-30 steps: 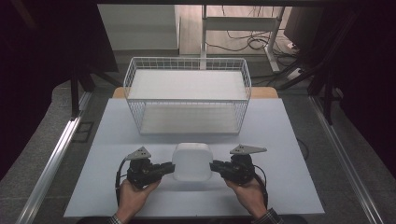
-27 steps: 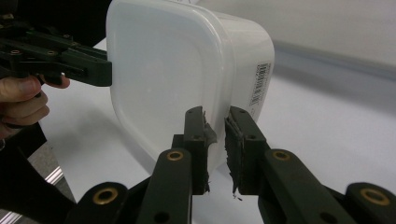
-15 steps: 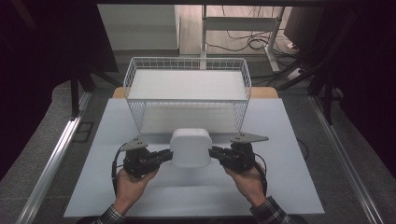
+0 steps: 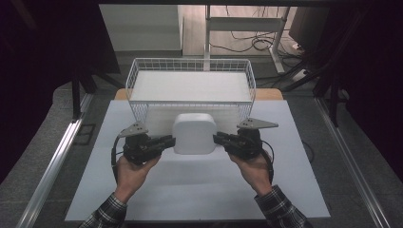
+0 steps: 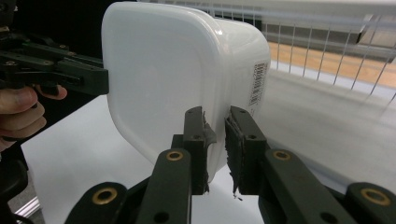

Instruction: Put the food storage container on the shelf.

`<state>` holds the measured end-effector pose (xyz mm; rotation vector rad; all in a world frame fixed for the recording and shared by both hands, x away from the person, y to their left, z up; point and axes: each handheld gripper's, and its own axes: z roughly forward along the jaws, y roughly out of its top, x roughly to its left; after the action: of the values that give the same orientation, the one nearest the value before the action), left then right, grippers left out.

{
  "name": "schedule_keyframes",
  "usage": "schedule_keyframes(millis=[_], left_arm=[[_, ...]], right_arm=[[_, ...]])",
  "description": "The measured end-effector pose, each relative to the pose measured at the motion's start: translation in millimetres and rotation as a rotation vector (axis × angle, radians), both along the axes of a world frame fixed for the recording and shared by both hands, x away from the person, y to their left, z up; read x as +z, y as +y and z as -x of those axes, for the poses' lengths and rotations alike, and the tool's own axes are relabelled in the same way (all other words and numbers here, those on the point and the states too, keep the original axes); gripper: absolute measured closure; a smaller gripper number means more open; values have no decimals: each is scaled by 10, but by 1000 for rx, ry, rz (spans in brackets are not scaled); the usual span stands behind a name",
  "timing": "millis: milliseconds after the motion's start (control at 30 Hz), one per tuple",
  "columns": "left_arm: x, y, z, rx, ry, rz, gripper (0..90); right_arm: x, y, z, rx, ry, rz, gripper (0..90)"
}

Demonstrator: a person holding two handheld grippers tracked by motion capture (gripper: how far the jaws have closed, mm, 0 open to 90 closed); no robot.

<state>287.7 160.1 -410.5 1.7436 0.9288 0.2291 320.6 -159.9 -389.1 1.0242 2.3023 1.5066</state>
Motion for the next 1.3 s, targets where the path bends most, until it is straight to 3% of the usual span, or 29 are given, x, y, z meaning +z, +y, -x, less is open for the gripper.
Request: schedule_keyframes(millis=[900, 1300], left_arm=[[708, 142, -372, 20, -91, 29, 808], [870, 219, -666, 22, -84, 33, 807]], right_arm=[[736, 129, -371, -1, -111, -45, 776], [893, 224, -643, -24, -113, -57, 773]])
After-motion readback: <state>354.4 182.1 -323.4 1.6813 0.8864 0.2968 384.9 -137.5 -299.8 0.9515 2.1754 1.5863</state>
